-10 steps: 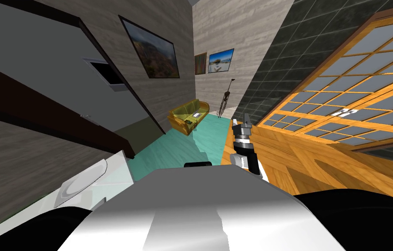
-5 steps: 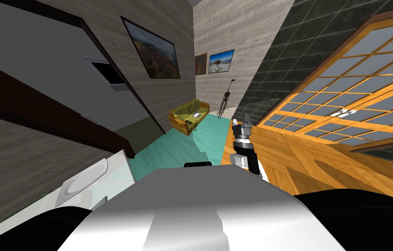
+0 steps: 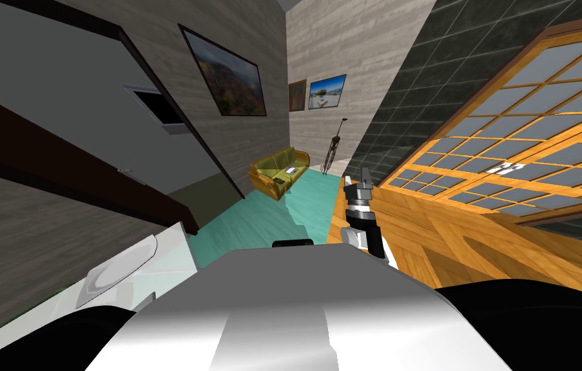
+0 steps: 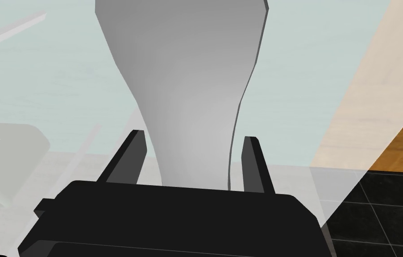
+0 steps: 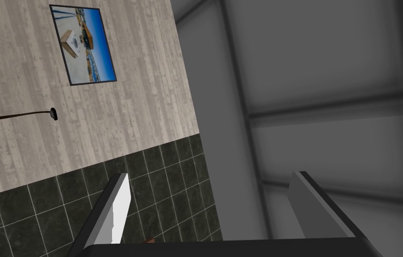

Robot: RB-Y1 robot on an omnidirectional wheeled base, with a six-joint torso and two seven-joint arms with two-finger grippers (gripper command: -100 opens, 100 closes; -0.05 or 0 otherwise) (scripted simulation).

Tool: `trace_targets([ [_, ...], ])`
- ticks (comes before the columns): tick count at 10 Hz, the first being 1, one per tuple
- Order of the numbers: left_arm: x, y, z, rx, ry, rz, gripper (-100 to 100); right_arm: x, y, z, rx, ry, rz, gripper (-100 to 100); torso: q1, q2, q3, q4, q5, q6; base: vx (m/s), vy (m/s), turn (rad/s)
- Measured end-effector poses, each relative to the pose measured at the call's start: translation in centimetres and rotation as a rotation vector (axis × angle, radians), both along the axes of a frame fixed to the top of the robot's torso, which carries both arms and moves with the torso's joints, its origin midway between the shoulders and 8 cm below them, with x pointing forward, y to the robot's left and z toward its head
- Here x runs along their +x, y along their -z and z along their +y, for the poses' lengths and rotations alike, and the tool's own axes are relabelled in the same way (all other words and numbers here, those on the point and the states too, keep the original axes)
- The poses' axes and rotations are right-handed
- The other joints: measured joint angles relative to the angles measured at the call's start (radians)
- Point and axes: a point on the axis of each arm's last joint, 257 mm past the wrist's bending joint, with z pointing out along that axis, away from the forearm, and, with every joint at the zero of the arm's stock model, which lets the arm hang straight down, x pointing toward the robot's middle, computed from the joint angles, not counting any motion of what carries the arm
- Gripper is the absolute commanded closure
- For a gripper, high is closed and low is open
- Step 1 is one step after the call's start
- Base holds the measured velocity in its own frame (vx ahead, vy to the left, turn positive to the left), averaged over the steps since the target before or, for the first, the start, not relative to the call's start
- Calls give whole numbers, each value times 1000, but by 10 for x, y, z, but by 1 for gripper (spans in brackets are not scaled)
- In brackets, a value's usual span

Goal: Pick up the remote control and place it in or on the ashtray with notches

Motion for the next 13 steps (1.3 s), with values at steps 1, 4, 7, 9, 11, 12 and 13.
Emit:
trace_targets([
  [1, -3, -6, 3, 1, -1, -1, 100, 0, 0, 0, 0, 0, 0, 0, -1, 0, 0, 0, 0, 0, 9, -23, 4],
  [4, -13, -20, 19, 25, -3, 18, 100, 0, 0, 0, 0, 0, 0, 0, 1, 2, 0, -1, -1, 0, -6, -29, 15],
  [7, -53, -61, 67, 105, -30, 90, 100, 0, 0, 0, 0, 0, 0, 0, -4, 5, 2, -1, -2, -1, -46, -90, -5],
  [9, -70, -79, 92, 137, -56, 122, 100, 0, 0, 0, 0, 0, 0, 0, -2, 5, 2, 0, -2, -1, -51, -61, -51],
  [11, -78, -99, 113, 161, -97, 138, 100, 0, 0, 0, 0, 0, 0, 0, -3, 7, 4, 1, -3, 0, -116, -69, -158],
  [12, -77, -108, 124, 169, -121, 138, 100, 0, 0, 0, 0, 0, 0, 0, -3, 8, 5, 2, -3, 0, -124, -26, -120],
  [13, -72, -112, 132, 171, -143, 133, 100, 0, 0, 0, 0, 0, 0, 0, -1, 9, 5, 2, -2, -1, -144, 7, -157],
])
